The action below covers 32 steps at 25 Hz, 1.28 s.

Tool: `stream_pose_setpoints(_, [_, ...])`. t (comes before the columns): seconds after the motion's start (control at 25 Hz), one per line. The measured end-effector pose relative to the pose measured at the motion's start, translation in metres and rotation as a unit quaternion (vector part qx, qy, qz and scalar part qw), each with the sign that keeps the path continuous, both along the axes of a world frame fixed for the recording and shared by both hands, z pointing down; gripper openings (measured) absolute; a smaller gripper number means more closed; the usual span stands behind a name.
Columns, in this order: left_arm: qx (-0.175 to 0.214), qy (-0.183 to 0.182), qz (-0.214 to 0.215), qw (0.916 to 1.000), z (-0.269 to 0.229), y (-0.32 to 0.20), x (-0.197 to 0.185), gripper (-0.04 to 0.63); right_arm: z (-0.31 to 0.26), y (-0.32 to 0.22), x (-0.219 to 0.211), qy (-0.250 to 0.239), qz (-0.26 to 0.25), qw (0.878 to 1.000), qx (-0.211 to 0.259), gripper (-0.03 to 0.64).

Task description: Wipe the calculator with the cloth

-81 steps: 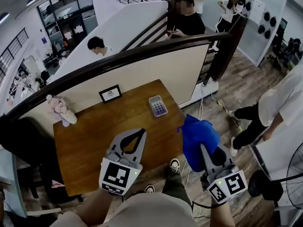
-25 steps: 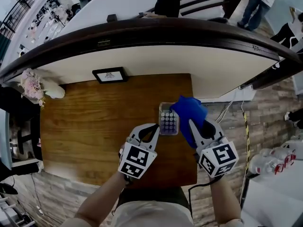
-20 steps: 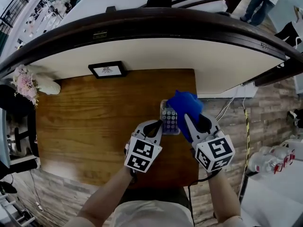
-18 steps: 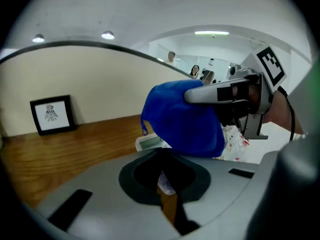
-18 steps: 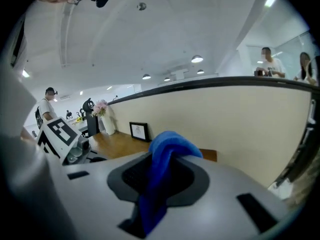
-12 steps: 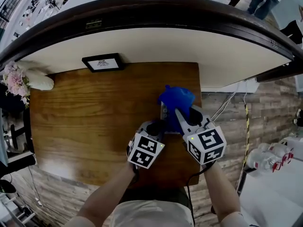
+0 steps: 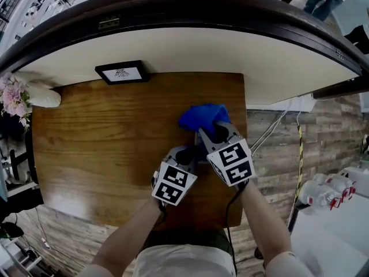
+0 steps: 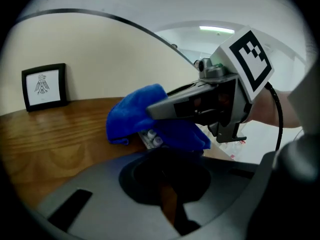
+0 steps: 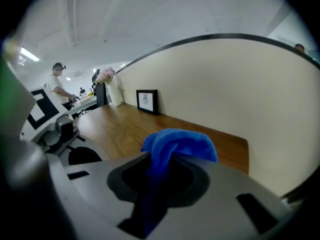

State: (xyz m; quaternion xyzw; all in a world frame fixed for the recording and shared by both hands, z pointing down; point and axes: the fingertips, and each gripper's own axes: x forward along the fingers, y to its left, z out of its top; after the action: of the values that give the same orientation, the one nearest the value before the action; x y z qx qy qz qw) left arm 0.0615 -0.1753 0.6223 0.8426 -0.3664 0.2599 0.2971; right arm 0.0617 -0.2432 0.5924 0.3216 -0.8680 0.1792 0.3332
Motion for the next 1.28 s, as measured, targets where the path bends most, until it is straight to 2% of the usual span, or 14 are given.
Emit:
stream_pose_setpoints(0.16, [0.001,0.006,0.0,1.0,0.001,-0.001,0.0,0.002,0.013,-0.001,0.008,0.03,-0.007,1.0,0.003,0.077])
stream_pose_setpoints(0.36, [0.005,-0.011,0.002,0.9999,0.001,-0.001,0.0,0.002,0.013,-0.003,0.031,0.049,0.011,0.999,0.009,0.077])
stream_pose_setpoints(0.6, [0.004,-0.013,0.005,0.9999,0.003,0.0,-0.001,0.002,0.02,-0.005,0.094,0.082,0.079,0.993,0.001,0.077])
stream_pose_setpoints(0.76, [0.005,-0.002,0.001,1.0,0.002,0.0,0.0,0.002,0.02,0.003,0.095,0.037,0.102,0.994,-0.022,0.077])
stream_pose_setpoints(1.0, [0.007,-0.002,0.005,1.0,0.002,-0.001,0.0,0.002,0.016,0.021,0.034,0.014,0.047,0.999,-0.022,0.077])
stream_pose_setpoints(1.16, [0.009,-0.002,0.004,1.0,0.001,0.001,0.0,0.002,0.016,0.032,0.004,0.048,-0.012,0.999,-0.009,0.078])
stream_pose_setpoints(1.28, [0.011,-0.001,0.001,0.9999,0.001,0.001,0.0,0.002,0.015,0.04,-0.002,0.052,-0.048,0.997,-0.011,0.078])
